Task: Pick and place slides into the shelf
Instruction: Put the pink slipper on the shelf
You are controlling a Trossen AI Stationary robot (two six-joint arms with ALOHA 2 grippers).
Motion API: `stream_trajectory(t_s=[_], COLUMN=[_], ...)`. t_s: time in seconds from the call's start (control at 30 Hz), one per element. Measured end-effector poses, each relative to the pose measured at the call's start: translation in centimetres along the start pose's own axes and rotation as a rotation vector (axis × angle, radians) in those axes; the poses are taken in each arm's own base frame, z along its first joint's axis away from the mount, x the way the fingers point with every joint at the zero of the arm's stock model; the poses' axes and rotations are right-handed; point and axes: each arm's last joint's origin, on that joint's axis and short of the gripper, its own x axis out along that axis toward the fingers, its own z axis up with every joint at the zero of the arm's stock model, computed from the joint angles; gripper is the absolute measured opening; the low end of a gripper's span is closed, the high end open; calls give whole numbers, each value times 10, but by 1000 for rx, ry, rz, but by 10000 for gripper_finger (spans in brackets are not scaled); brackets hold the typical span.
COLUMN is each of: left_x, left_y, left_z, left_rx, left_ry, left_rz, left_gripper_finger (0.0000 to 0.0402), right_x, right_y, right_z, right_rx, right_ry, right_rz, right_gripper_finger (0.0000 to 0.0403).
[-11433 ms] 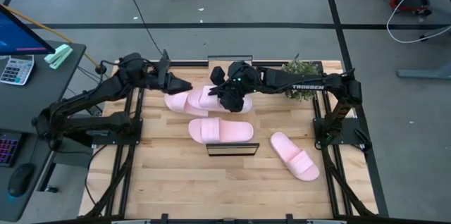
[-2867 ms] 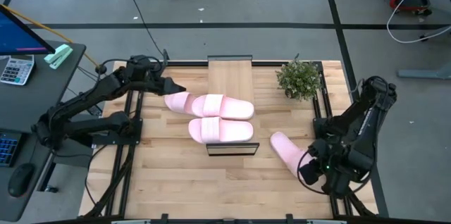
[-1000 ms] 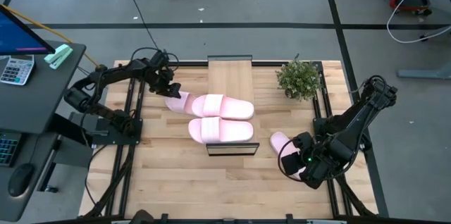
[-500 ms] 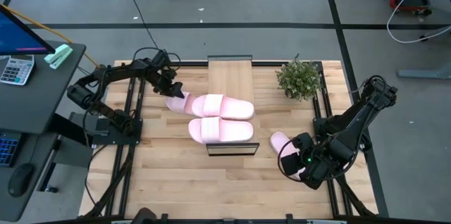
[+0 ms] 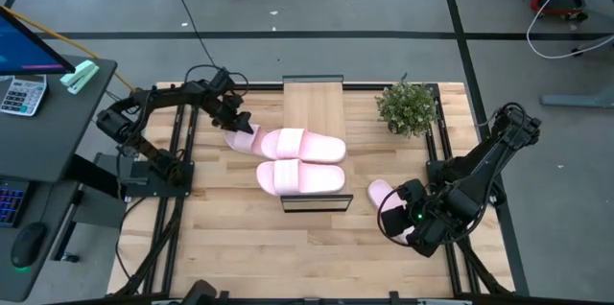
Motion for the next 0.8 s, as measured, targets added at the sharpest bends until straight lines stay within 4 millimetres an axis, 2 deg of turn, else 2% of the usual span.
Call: stream_trajectory(t_s=[0.1, 0.2, 0.5, 0.57, 0.67, 0.8], left_x=[0, 0, -1, -4, -11, -26], left_y=[-1, -1, 0, 1, 1, -3], left_z=[3, 5, 7, 8, 8, 8], left_rx=[-5, 4, -25, -36, -42, -46], left_ry=[-26, -44, -77, -88, -109, -150], left_rz=[-7, -9, 15, 16, 24, 46], left_gripper_finger=[257, 211, 24, 14, 26, 16], right_x=[0, 0, 0, 0, 0, 0], right_y=[0, 0, 0, 0, 0, 0], right_z=[0, 0, 1, 1, 1, 1], right_rx=[0, -1, -4, -4, -4, -5], right_ry=[0, -1, -22, -23, -23, -23], right_rz=[0, -1, 8, 8, 8, 9], right_gripper_finger=[91, 88, 71, 67, 62, 56])
